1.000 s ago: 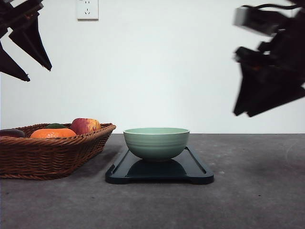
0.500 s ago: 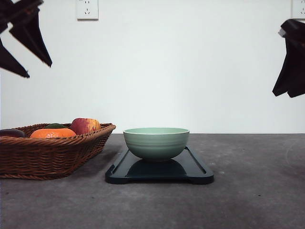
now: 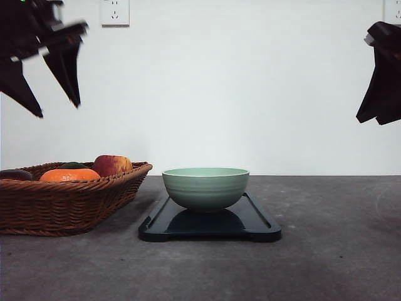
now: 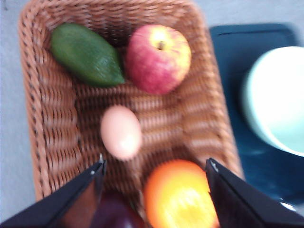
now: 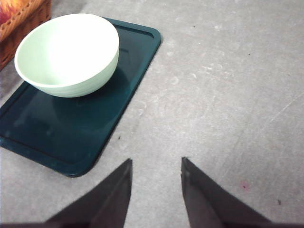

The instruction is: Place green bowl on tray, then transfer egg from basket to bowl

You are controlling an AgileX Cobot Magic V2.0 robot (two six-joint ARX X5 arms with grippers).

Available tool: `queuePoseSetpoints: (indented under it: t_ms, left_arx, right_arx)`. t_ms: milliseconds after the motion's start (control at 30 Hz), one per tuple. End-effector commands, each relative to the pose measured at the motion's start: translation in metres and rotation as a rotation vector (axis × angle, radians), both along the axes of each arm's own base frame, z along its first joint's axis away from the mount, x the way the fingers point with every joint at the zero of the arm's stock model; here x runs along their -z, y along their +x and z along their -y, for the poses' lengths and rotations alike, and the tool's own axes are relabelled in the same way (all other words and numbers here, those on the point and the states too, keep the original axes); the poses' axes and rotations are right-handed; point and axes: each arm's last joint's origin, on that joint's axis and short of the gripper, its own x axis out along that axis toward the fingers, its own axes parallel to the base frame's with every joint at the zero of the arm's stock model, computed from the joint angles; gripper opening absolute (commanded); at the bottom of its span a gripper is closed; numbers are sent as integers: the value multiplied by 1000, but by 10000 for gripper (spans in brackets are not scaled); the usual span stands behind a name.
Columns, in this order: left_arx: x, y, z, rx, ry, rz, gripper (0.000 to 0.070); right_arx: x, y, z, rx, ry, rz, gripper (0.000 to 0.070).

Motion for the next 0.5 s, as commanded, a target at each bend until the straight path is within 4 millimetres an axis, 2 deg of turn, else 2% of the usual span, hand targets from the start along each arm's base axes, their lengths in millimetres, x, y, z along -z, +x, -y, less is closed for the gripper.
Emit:
queuePoseSetpoints:
  t_ms: [0, 267, 467]
  left_arx:
    - [7, 11, 5, 29, 22, -7, 430]
    - [51, 41, 15, 2, 106, -56, 429]
    - [73, 54, 17, -12, 136, -72, 429]
  right_arx:
    - [-2, 1, -1, 0, 9, 5, 201]
    - [-2, 1, -1, 6, 18, 2, 201]
    - [-2, 1, -1, 6, 18, 2, 201]
